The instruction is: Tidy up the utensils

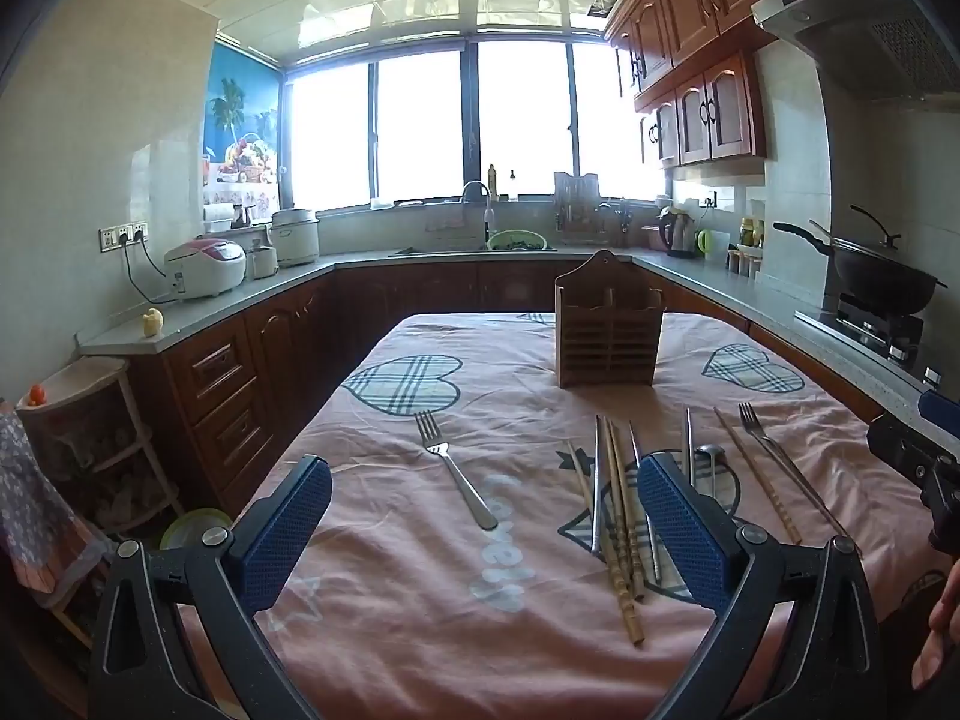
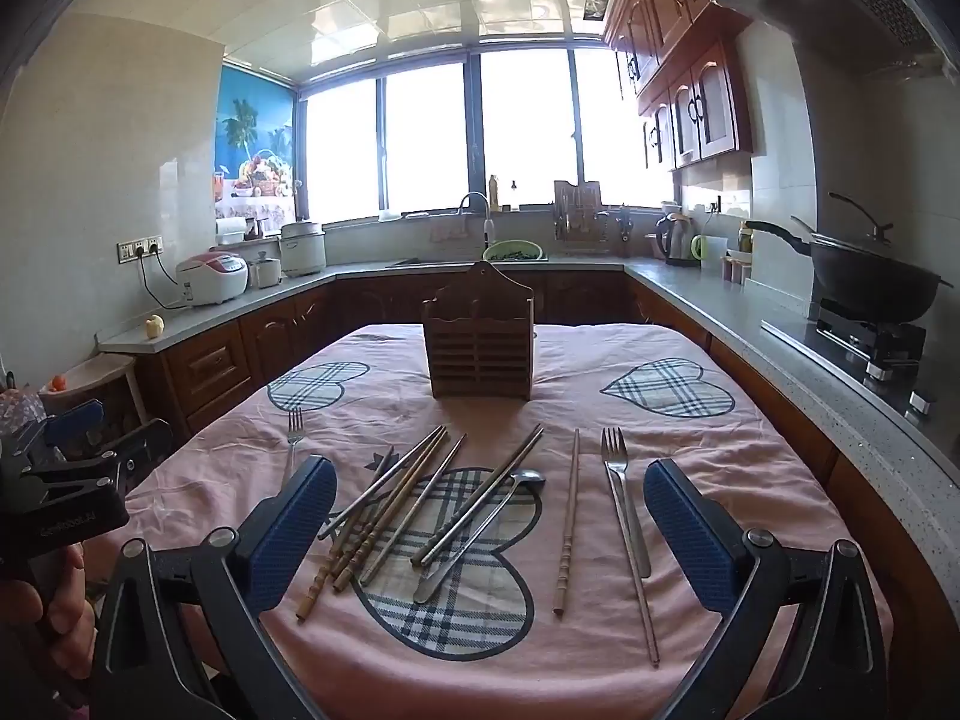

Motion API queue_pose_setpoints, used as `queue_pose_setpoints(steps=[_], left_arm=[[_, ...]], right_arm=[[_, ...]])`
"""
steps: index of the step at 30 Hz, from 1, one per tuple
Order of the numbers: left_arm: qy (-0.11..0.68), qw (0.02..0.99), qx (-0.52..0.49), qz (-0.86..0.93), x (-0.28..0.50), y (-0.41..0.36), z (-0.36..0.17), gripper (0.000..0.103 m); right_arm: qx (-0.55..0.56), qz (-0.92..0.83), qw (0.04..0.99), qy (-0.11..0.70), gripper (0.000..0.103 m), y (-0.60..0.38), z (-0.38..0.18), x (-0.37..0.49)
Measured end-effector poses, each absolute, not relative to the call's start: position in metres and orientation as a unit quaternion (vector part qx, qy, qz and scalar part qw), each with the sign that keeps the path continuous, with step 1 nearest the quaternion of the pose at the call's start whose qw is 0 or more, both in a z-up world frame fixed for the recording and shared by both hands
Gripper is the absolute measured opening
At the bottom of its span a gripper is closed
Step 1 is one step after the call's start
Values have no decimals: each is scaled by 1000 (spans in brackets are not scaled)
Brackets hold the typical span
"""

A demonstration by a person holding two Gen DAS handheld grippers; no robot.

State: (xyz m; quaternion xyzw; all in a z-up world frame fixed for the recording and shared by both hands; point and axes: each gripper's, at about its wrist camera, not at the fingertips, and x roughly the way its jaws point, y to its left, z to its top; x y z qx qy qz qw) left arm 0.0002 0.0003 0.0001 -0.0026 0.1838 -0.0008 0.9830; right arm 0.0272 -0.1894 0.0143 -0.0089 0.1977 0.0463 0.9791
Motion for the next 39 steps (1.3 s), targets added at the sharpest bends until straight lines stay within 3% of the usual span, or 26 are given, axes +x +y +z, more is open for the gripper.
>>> queue_pose_setpoints(steps=[39], left_arm=[[194, 981, 12, 5, 5, -3, -3, 102]], right_arm=[[-13, 51, 981, 189, 103, -180, 15, 10]])
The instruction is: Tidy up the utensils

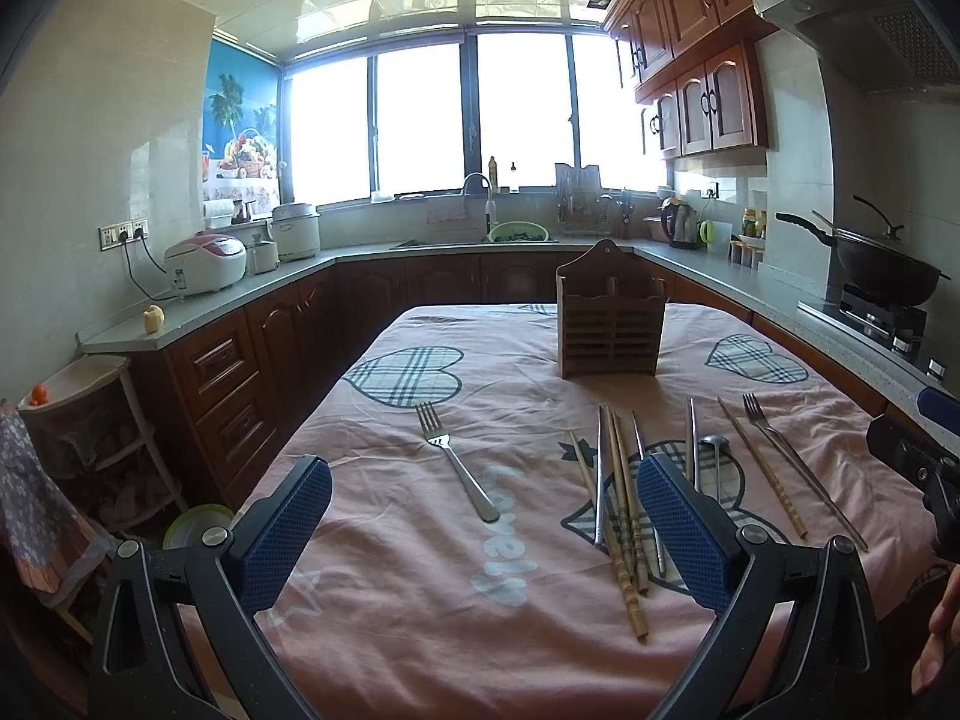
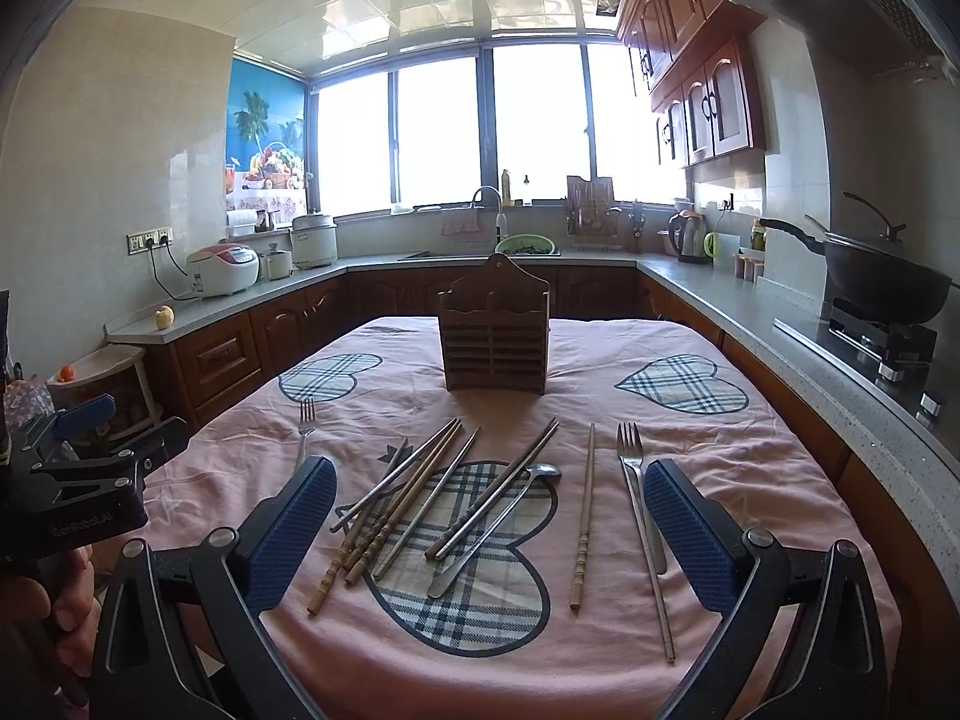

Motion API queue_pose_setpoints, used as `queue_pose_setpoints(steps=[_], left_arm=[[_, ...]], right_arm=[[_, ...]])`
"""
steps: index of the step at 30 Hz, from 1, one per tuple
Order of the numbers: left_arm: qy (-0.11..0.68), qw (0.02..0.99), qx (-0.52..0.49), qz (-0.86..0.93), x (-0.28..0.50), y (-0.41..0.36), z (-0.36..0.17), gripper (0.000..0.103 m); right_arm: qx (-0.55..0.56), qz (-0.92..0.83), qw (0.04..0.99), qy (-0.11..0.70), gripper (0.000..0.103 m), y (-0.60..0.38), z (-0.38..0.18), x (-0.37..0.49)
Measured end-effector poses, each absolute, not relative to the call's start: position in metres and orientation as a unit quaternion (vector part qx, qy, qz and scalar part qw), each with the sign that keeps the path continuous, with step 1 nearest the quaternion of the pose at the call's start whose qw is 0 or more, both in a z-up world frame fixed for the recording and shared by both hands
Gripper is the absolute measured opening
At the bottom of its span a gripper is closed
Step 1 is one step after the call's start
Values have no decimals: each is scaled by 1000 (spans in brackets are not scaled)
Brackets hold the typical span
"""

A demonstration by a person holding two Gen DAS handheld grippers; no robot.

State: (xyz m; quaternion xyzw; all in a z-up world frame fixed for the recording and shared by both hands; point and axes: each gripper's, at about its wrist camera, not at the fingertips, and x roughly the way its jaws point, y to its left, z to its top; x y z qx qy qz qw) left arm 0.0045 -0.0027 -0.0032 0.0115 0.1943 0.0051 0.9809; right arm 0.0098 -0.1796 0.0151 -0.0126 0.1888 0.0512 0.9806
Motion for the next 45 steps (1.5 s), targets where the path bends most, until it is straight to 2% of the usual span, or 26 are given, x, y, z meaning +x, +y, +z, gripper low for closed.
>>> queue_pose_setpoints(steps=[29, 45], left_arm=[[200, 980, 7, 5, 10, -3, -6, 102], [283, 958, -2, -48, 89, 5, -1, 102]], right_arm=[[-9, 52, 980, 190, 103, -180, 16, 10], [11, 53, 973, 223, 103, -197, 11, 49]])
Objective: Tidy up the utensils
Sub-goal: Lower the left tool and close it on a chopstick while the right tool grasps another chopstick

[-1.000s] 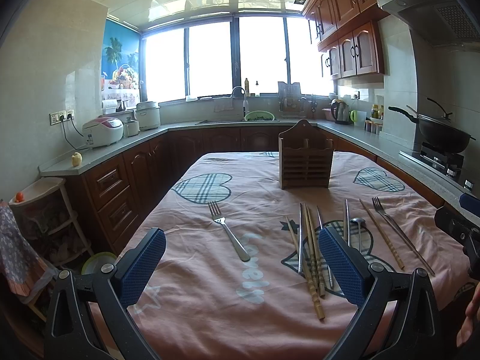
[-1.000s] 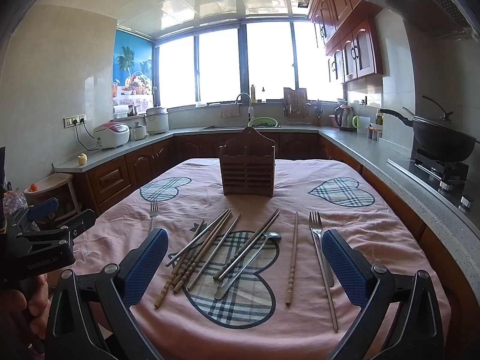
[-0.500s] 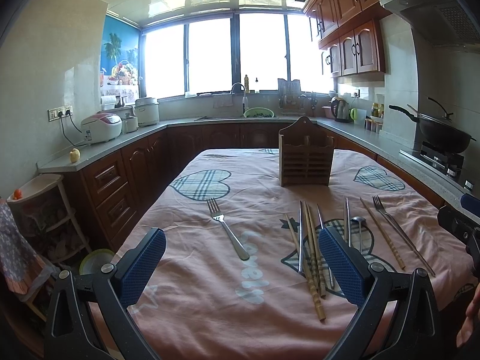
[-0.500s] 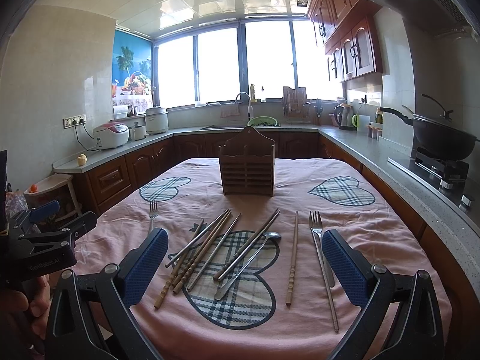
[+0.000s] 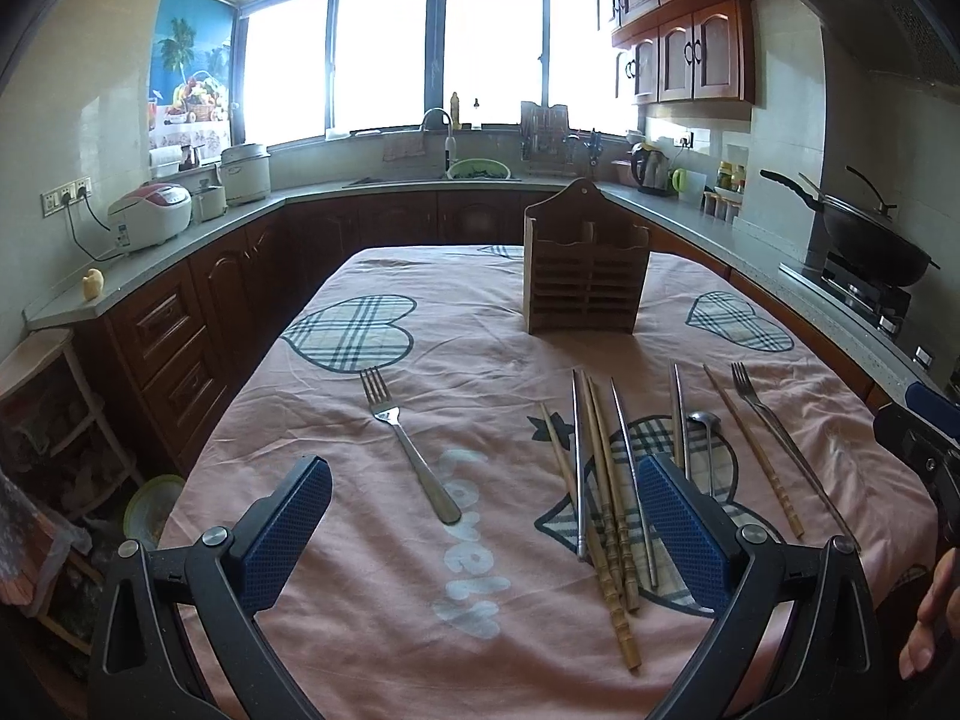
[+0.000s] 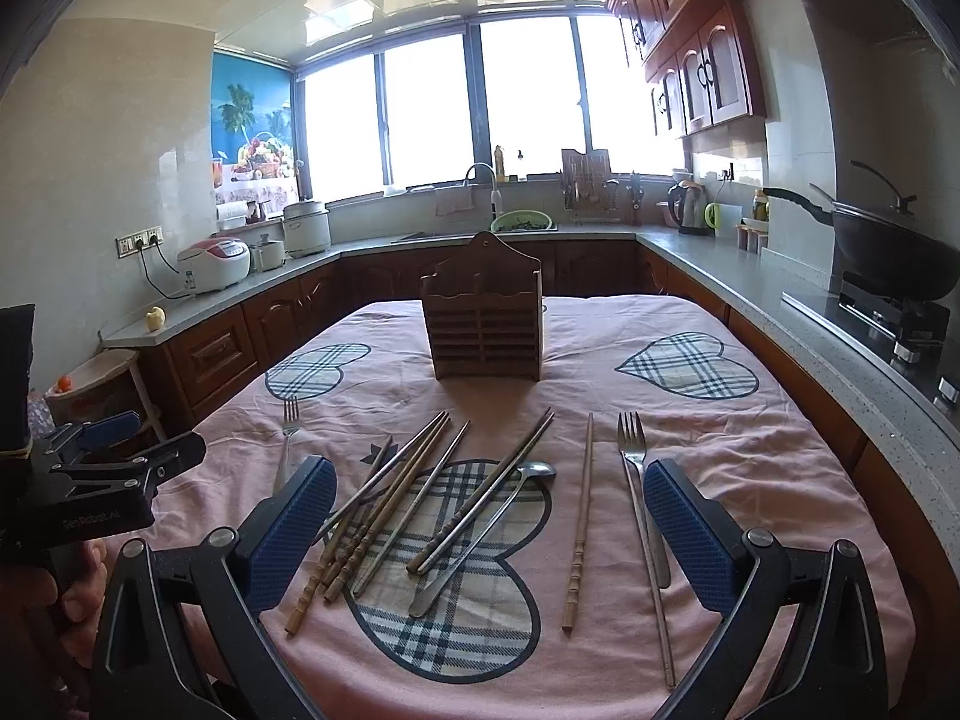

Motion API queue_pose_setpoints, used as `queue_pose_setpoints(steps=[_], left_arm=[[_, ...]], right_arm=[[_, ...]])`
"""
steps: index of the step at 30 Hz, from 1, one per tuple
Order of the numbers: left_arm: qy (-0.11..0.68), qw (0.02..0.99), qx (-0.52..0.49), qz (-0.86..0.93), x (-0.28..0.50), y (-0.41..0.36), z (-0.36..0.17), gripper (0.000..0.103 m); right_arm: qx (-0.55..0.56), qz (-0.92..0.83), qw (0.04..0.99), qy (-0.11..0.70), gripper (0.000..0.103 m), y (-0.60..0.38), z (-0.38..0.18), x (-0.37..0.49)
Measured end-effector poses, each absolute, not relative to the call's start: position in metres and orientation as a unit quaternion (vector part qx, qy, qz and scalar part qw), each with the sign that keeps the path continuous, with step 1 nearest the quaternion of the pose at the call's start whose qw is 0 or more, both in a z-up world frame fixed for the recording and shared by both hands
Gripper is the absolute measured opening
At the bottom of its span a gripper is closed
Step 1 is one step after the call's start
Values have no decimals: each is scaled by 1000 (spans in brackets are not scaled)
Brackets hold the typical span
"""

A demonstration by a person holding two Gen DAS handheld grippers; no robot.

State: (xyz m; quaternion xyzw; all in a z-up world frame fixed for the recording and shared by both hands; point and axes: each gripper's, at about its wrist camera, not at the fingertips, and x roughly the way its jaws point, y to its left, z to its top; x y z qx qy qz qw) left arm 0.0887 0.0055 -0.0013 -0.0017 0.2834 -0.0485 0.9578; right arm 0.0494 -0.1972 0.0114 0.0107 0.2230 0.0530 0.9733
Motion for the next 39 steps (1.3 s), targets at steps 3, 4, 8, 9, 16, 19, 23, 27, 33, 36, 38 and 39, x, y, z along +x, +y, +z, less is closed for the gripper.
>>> queue_pose_setpoints(steps=[3, 4, 8, 9, 16, 19, 23, 27, 33, 36, 38, 39], left_arm=[[295, 954, 9, -53, 107, 4, 3, 102], [299, 952, 13, -56, 114, 1, 4, 101], [318, 945, 25, -66, 141, -2, 6, 97], [323, 944, 27, -69, 149, -3, 7, 97], [351, 932, 21, -88, 200, -2, 8, 88], [365, 926, 29, -94, 221, -6, 6, 85], [388, 914, 46, -105, 254, -19, -5, 82], [416, 901, 53, -112, 286, -29, -15, 73], [437, 889, 74, -115, 325, -46, -31, 70], [450, 881, 79, -120, 342, -51, -40, 61], [457, 877, 80, -125, 352, -54, -46, 59], [459, 875, 82, -127, 356, -56, -49, 59]], right_arm=[[17, 54, 970, 235, 103, -203, 10, 63], [20, 55, 970, 238, 103, -205, 9, 67], [27, 59, 965, 254, 102, -211, 7, 88], [32, 60, 963, 259, 102, -213, 6, 94], [52, 69, 948, 306, 86, -223, -6, 138], [54, 65, 942, 324, 76, -229, -12, 155], [60, 58, 934, 347, 67, -239, -22, 179], [65, 52, 926, 368, 55, -246, -30, 202], [70, 46, 913, 399, 43, -252, -48, 235], [74, 48, 904, 418, 38, -254, -59, 248], [72, 45, 901, 425, 36, -255, -64, 255], [73, 43, 899, 430, 36, -257, -67, 258]])
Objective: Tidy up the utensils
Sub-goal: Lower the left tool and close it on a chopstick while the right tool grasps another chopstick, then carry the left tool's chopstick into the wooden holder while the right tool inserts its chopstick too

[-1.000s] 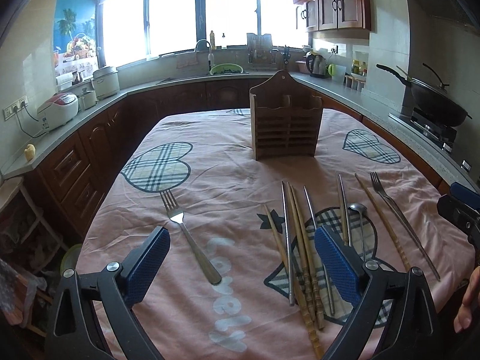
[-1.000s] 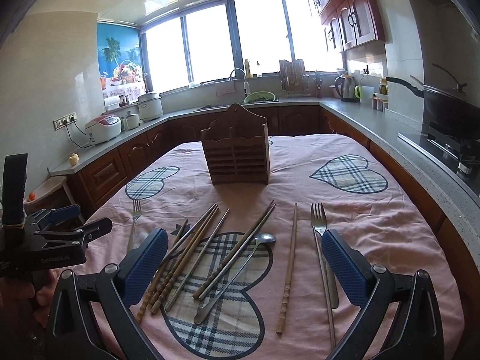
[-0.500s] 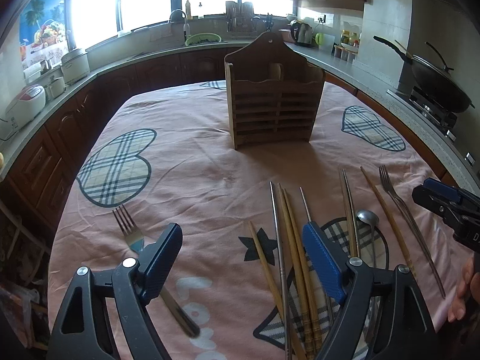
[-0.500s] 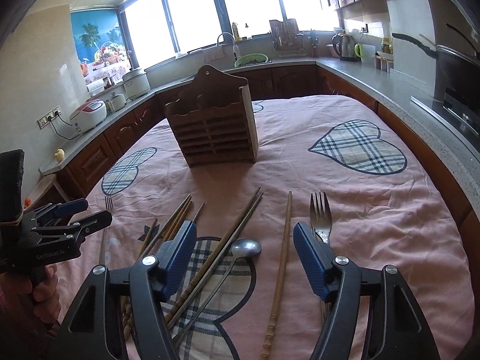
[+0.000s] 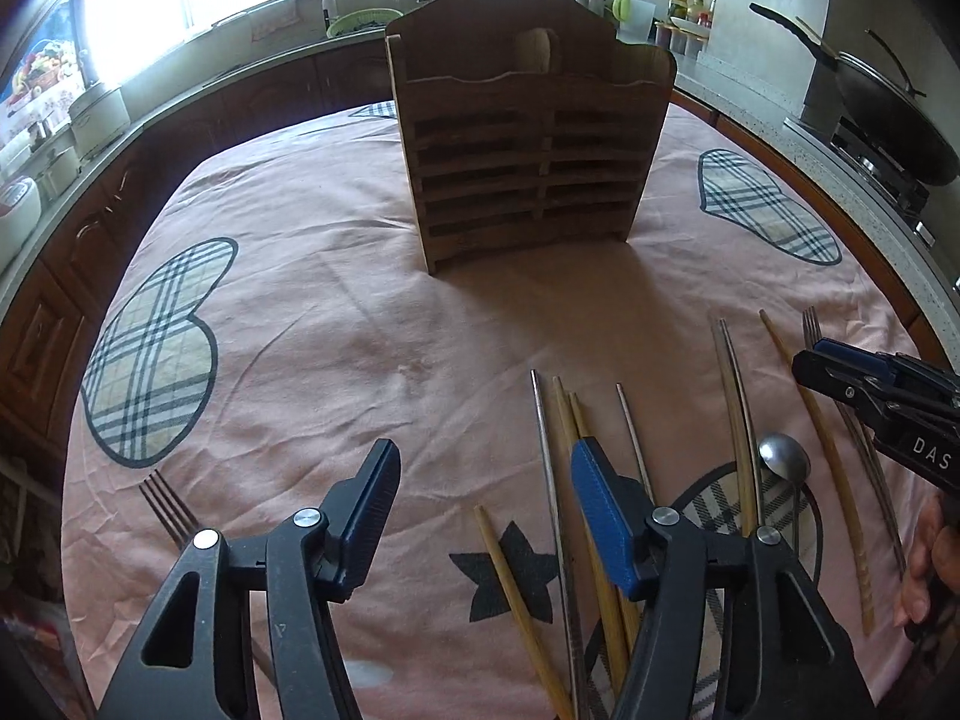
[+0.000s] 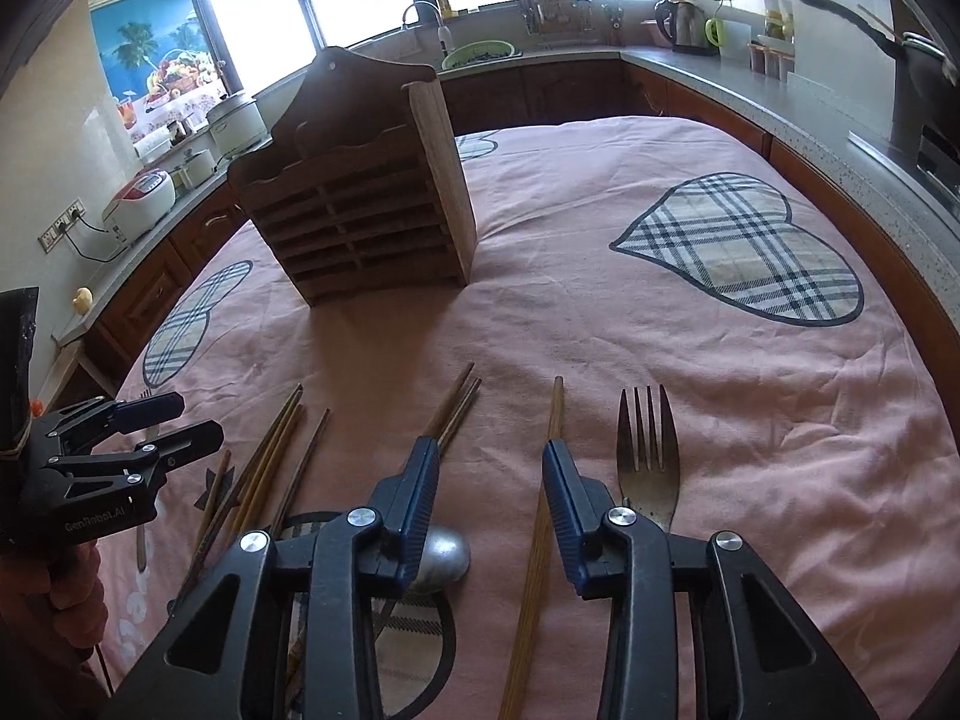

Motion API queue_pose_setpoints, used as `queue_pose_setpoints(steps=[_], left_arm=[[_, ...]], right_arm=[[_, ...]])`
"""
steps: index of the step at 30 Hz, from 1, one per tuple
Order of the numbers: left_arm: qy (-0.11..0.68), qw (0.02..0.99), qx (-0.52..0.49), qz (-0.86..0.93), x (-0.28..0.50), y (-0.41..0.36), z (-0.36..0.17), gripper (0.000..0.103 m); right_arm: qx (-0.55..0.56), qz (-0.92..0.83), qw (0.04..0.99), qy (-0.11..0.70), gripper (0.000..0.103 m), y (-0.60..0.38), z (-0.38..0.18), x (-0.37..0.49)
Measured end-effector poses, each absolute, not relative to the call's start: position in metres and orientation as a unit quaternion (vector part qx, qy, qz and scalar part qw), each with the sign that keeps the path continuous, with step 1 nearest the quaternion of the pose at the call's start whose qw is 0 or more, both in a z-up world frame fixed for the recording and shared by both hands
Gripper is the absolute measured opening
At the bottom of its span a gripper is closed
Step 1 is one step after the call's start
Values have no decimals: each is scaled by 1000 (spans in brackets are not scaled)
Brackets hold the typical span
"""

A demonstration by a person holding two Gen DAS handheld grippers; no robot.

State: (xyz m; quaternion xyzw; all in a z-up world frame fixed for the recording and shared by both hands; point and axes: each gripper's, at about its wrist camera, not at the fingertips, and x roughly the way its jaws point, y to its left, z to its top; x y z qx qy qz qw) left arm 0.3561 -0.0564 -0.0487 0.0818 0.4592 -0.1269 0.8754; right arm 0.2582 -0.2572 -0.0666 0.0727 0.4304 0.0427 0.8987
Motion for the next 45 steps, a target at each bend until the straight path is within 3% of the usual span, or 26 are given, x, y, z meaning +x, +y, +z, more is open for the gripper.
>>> queue_pose_setpoints(steps=[5, 9, 17, 20, 21, 24, 45], left_arm=[[475, 865, 88, -136, 375, -67, -63, 52], [491, 855, 92, -139, 389, -75, -77, 36], [497, 849, 97, -152, 404, -85, -86, 28], [491, 849, 103, -164, 404, -91, -88, 12], [490, 849, 103, -167, 404, -92, -89, 6], [490, 849, 98, -171, 403, -92, -90, 4], [408, 889, -2, -208, 315, -18, 27, 3]], right_arm=[[82, 37, 890, 448, 31, -265, -77, 274], [83, 34, 883, 461, 30, -267, -84, 287], [79, 26, 880, 468, 23, -272, -88, 304], [65, 26, 883, 464, 23, -267, -89, 308], [59, 24, 884, 463, 17, -266, -89, 308], [59, 22, 885, 461, 6, -268, -90, 308], [84, 77, 920, 375, 5, -248, 1, 269]])
